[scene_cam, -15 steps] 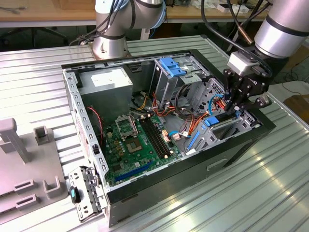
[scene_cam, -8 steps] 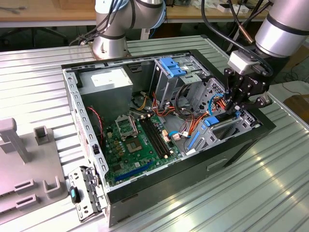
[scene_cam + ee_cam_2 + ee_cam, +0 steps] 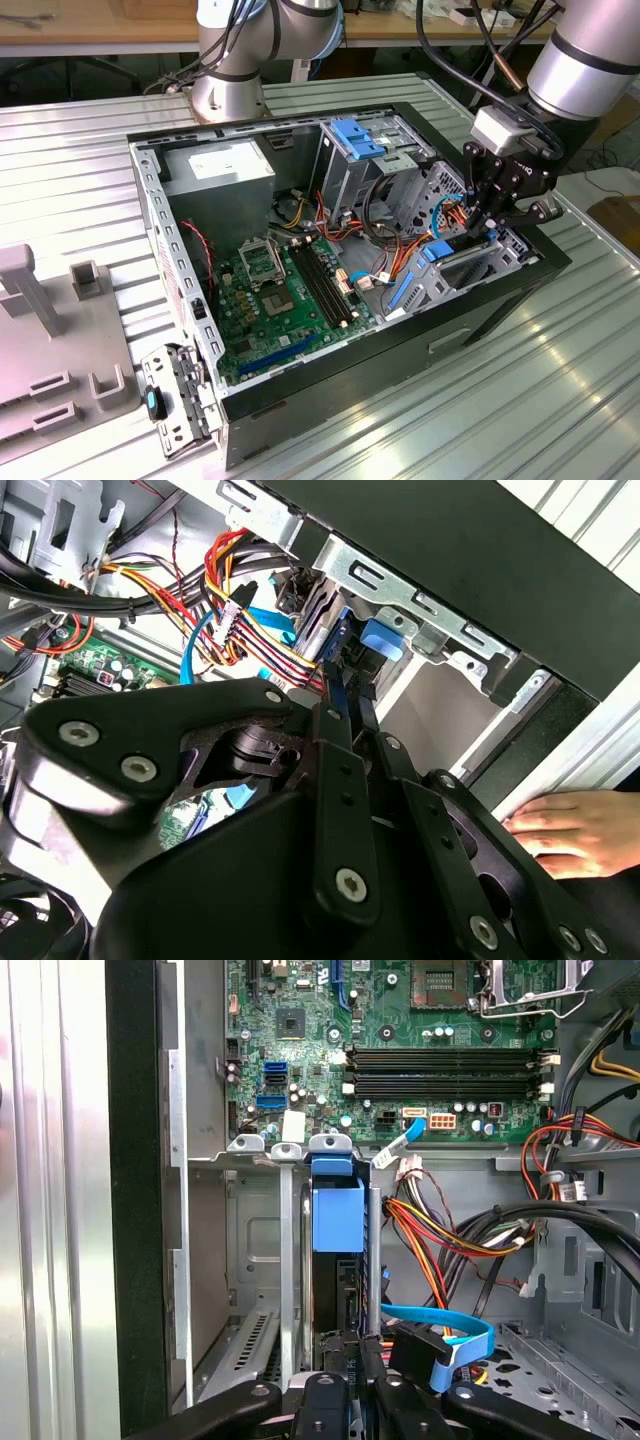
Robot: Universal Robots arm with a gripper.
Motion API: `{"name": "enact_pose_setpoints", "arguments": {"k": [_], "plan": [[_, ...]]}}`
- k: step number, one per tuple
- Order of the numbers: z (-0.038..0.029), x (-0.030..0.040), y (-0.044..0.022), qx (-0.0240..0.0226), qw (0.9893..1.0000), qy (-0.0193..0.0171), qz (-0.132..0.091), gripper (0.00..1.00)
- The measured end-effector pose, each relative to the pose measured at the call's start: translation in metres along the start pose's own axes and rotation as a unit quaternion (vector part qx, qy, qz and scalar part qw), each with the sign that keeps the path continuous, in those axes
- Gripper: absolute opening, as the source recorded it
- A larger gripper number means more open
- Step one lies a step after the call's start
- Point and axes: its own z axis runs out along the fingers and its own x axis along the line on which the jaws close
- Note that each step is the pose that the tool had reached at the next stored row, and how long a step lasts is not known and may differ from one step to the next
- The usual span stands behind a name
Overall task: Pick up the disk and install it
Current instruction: 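Insert the first disk wire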
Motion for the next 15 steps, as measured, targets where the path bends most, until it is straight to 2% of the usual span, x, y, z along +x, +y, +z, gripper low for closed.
{"name": "enact_pose_setpoints", "arguments": {"k": [6, 15], "plan": [[-0.0024, -0.0003, -0.0001, 0.0, 1.0, 0.0003, 0.0, 0.17], [-0.0013, -0.001, -0.0001, 0.0, 1.0, 0.0001, 0.0, 0.17]]}}
